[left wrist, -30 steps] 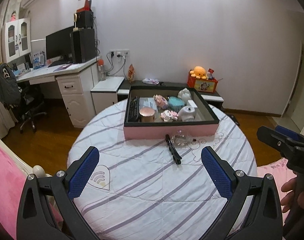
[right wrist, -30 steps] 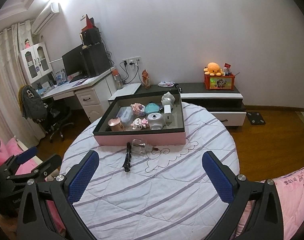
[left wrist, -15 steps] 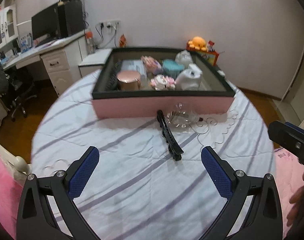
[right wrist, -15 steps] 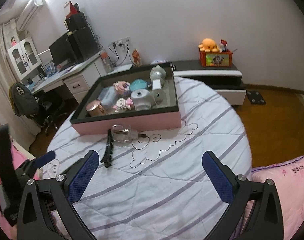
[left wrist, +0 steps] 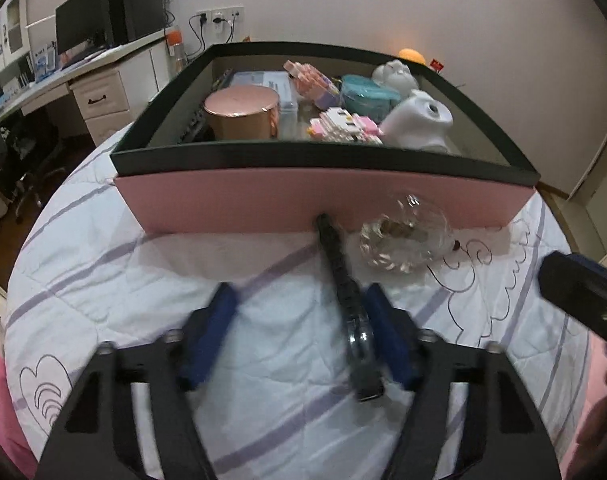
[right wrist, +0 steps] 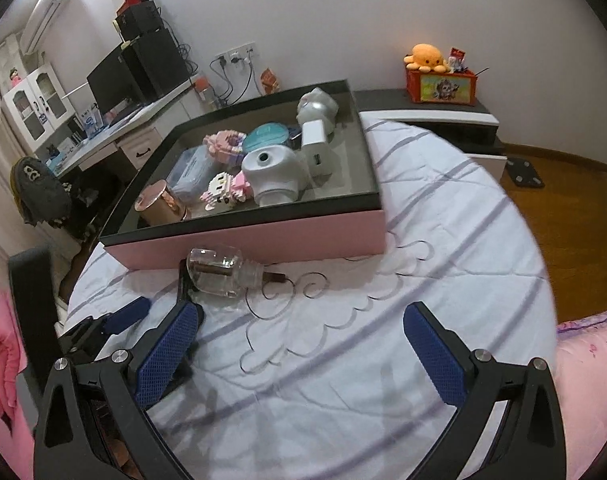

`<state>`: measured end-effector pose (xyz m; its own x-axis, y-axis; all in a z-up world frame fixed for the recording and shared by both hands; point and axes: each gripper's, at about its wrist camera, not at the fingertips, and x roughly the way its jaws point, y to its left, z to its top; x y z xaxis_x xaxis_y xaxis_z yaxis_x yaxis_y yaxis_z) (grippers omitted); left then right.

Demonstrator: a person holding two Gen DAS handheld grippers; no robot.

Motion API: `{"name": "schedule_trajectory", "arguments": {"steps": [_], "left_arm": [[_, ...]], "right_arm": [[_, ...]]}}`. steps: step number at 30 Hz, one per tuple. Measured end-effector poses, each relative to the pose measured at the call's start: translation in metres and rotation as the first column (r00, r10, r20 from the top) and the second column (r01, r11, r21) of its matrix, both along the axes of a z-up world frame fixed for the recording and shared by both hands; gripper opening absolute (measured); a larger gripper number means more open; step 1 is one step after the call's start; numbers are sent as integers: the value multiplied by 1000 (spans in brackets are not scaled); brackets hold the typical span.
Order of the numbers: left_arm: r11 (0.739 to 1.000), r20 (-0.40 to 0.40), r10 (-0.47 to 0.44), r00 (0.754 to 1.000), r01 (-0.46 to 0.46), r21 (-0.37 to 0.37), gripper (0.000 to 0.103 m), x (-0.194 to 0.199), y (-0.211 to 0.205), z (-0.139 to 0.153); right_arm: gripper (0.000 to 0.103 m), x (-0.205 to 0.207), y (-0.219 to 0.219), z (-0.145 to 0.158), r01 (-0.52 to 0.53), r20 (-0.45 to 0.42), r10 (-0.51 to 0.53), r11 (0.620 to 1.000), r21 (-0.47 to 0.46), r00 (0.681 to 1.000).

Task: Organize rigid objects
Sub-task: 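Grasp the black clip with the left tool while the right tool grasps the glass bottle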

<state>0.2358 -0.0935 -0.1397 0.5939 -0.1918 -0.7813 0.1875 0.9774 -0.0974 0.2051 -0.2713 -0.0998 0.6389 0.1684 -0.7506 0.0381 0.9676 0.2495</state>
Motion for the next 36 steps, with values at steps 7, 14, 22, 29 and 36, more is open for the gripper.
{"name": "schedule_trajectory", "arguments": {"steps": [7,14,22,29,36], "left_arm": [[999,0,-14,1000,14,-38,20,2,24,2],[998,-2,-19,1000,18,-66,17,0,33,2],[997,3,-12,1000,13,-75,17,-2,36,4],[997,19,-2,1000,3,-73,17,-8,41,13],[997,68,-4,998,10,-80,15,-17,46,40]], "right_arm": [[103,31,32,-17,-65,-24,65,998,13,998],[103,52,53,-35,-69,-60,68,998,-4,996],[78,47,60,-38,-63,-23,61,993,-103,998],[78,36,50,-26,-74,5,74,995,-63,997],[78,17,45,1,-82,54,85,996,-46,995]]}}
